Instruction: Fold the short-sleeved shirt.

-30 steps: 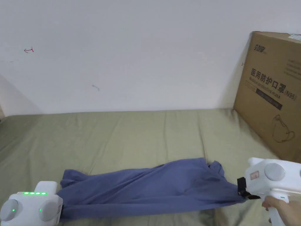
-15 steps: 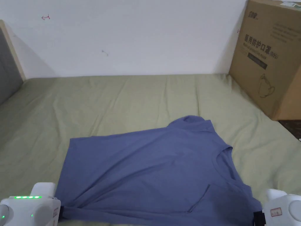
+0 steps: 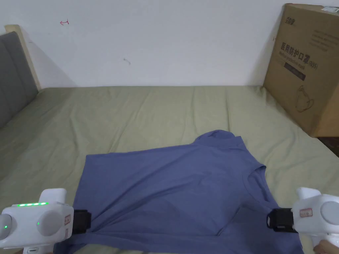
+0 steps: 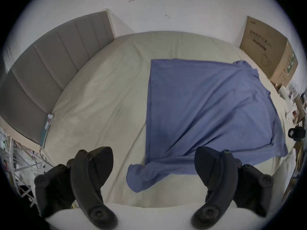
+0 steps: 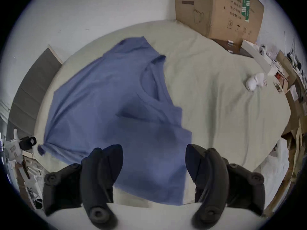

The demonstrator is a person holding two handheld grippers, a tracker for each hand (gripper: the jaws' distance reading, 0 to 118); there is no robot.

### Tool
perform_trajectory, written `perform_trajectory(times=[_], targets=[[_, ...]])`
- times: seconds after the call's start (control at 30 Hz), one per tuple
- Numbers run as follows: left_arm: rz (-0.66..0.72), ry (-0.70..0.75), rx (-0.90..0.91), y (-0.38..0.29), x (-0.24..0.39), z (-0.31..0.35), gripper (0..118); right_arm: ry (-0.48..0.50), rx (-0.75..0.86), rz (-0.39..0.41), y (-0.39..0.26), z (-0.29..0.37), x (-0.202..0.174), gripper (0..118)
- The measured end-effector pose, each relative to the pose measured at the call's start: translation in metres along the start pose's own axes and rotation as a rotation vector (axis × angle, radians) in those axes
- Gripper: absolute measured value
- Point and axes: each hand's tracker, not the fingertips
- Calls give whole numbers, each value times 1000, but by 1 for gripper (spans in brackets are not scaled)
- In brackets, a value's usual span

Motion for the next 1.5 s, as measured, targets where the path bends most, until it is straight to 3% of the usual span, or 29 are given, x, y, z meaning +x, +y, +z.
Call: perform_trajectory(times=[0.03, 0.07, 0.1, 0.13, 0.17, 0.23, 0.3, 0.4, 0.53, 0.63, 0.73, 0.77, 0.87, 0.9, 0.93, 1.13, 1.37, 1.47, 1.5], targets=[[9, -11, 6, 5, 2, 4, 92, 17, 10, 12, 9, 0, -5, 79], [19, -37, 20, 9, 5, 9, 75, 34, 33, 41, 17, 0, -14, 68], [20, -58, 34, 14, 7, 10, 39, 33, 54, 68, 23, 0, -21, 40], [4, -61, 37, 16, 10, 10, 11, 18, 81, 84, 29, 0, -30, 11], [-13, -79, 40, 19, 14, 8, 0, 16, 95, 64, 34, -3, -37, 0], [-13, -49, 5, 13, 17, -14, 0, 61, 112, 7, 39, -15, -45, 0], [57, -112, -107, 8, 15, -31, 0, 79, 82, 1, 40, -30, -54, 0], [81, -132, -102, 12, 10, -49, 0, 20, 45, 87, 45, -49, -79, 0], [70, -112, -99, 45, 8, -68, 0, 75, 37, 86, 65, -74, -105, 0], [50, -108, -79, 79, 10, -81, 0, 63, 38, 145, 81, -89, -121, 0], [36, -100, -69, 116, 4, -109, 0, 75, 28, 150, 96, -103, -126, 0], [53, -113, -82, 132, 2, -120, 8, 83, 27, 139, 102, -107, -126, 0], [101, -116, -106, 171, -6, -160, 82, 99, 39, 118, 119, -117, -127, 0], [103, -108, -108, 182, -6, -172, 98, 99, 39, 117, 123, -120, -128, 0], [106, -92, -111, 195, -6, -187, 101, 102, 37, 119, 127, -124, -129, 0], [93, -58, -172, 238, -2, -247, 100, 120, 20, 149, 132, -137, -128, 0], [103, -56, -215, 235, 1, -266, 95, 114, -1, 74, 124, -147, -108, 0], [43, -60, -203, 242, 1, -259, 71, 112, -11, 66, 121, -151, -104, 0], [45, -66, -203, 244, 2, -256, 52, 110, -16, 72, 121, -151, -104, 0]])
